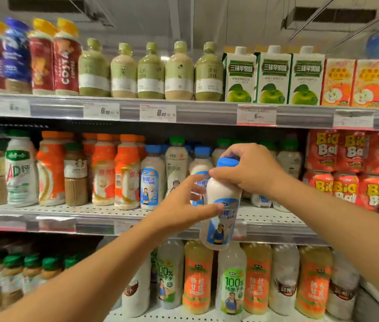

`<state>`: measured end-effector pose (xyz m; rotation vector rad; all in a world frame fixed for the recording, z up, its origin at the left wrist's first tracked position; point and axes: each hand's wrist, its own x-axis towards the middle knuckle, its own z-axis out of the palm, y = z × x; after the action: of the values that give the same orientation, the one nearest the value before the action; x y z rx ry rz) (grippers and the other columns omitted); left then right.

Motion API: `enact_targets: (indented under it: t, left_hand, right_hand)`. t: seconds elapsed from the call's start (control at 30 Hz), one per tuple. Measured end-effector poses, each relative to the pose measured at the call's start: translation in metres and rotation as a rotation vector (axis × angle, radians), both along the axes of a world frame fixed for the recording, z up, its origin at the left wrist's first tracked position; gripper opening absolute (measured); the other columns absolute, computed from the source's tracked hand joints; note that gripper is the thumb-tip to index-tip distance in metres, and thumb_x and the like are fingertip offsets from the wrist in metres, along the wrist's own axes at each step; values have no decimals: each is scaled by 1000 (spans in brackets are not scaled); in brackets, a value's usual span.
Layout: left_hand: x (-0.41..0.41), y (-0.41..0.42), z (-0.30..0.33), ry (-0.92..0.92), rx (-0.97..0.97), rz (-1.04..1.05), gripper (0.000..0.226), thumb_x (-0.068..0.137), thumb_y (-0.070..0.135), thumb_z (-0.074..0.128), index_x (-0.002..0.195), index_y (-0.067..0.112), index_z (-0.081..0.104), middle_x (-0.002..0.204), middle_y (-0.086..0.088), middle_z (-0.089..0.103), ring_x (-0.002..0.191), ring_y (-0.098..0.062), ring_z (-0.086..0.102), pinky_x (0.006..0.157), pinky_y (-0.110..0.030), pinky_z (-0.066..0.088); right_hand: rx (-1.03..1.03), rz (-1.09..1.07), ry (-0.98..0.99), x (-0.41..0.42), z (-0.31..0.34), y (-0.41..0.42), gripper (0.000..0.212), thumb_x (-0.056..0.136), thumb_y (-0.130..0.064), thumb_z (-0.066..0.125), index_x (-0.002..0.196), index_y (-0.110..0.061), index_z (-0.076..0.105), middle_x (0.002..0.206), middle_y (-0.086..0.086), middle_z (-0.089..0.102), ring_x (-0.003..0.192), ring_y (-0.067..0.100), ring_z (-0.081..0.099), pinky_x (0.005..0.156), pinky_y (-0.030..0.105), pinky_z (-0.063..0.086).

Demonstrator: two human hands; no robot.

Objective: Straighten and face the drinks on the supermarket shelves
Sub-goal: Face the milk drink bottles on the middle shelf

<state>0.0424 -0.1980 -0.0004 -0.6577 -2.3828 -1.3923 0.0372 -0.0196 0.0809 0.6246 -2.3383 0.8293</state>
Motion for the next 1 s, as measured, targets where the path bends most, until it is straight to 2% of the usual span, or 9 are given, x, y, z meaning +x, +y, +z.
enact_targets:
  t: [0.1, 0.23, 0.37, 0.5, 0.6, 0.7, 0.73, 0.83, 1.0]
  left_hand:
    - [2, -18, -4, 11, 27, -35, 72, 65, 55, 77, 128, 41, 46, 110, 13, 63, 101, 0, 61, 84, -33, 56]
    - [2, -46, -8, 19, 76, -36, 68, 64, 55, 78, 123, 41, 47, 107, 15, 65, 91, 2, 64, 76, -25, 57]
    - [-1, -74, -10, 17, 116, -75, 68, 66, 47, 81, 125, 33, 51, 109, 7, 68, 97, -11, 67, 84, -40, 57]
    - [-4, -101, -11, 44, 93, -19, 60, 61, 52, 79, 111, 27, 58, 99, 4, 70, 86, -8, 68, 76, -36, 59]
    - [-8, -122, -16, 28, 98, 45, 57, 60, 52, 81, 106, 27, 57, 96, 5, 67, 81, -5, 67, 68, -26, 58]
    - [-12, -142, -16, 29, 123, 78, 51, 67, 44, 82, 107, 24, 58, 96, 3, 68, 83, -7, 67, 73, -33, 59]
    - [-12, -147, -16, 22, 126, 73, 50, 68, 44, 82, 108, 23, 58, 97, 2, 68, 85, -9, 68, 75, -36, 59]
    - [-12, -159, -20, 4, 126, 68, 55, 62, 51, 81, 105, 26, 57, 96, 2, 69, 84, -9, 68, 75, -37, 59]
    - [-9, -167, -27, 4, 149, 91, 56, 60, 52, 82, 103, 27, 57, 94, 4, 69, 80, -5, 68, 72, -33, 60]
  right_hand:
    - [-27, 25, -46, 1, -6, -27, 25, 68, -42, 81, 78, -23, 67, 80, -6, 65, 68, 13, 63, 49, 30, 54]
    - [3, 35, -73, 0, -8, -65, 27, 68, -42, 80, 79, -22, 66, 81, -5, 64, 62, 11, 60, 43, 24, 44]
    - [30, 38, -116, 0, -9, -101, 31, 67, -44, 80, 82, -21, 66, 81, -2, 66, 57, 14, 64, 41, 24, 47]
    - [37, 109, -274, -7, 0, -115, 49, 67, -65, 73, 91, -23, 66, 78, 1, 72, 46, 16, 63, 42, 24, 48]
    - [41, -45, -164, -33, 22, -109, 44, 85, -58, 59, 109, -22, 66, 92, -2, 72, 60, 16, 69, 50, 25, 53]
    - [340, -274, -5, -61, 35, -108, 52, 90, -40, 57, 136, -18, 49, 127, 6, 60, 89, 21, 68, 72, 29, 54]
    - [347, -290, -15, -68, 37, -111, 57, 89, -38, 58, 140, -16, 45, 125, 8, 60, 84, 20, 69, 68, 29, 54]
    - [258, -300, -91, -83, 39, -123, 62, 89, -33, 57, 145, -15, 37, 86, 4, 66, 51, 13, 67, 47, 27, 55]
    - [222, -360, -202, -95, 38, -139, 60, 88, -46, 60, 134, -10, 48, 73, 7, 65, 52, 18, 67, 36, 22, 47]
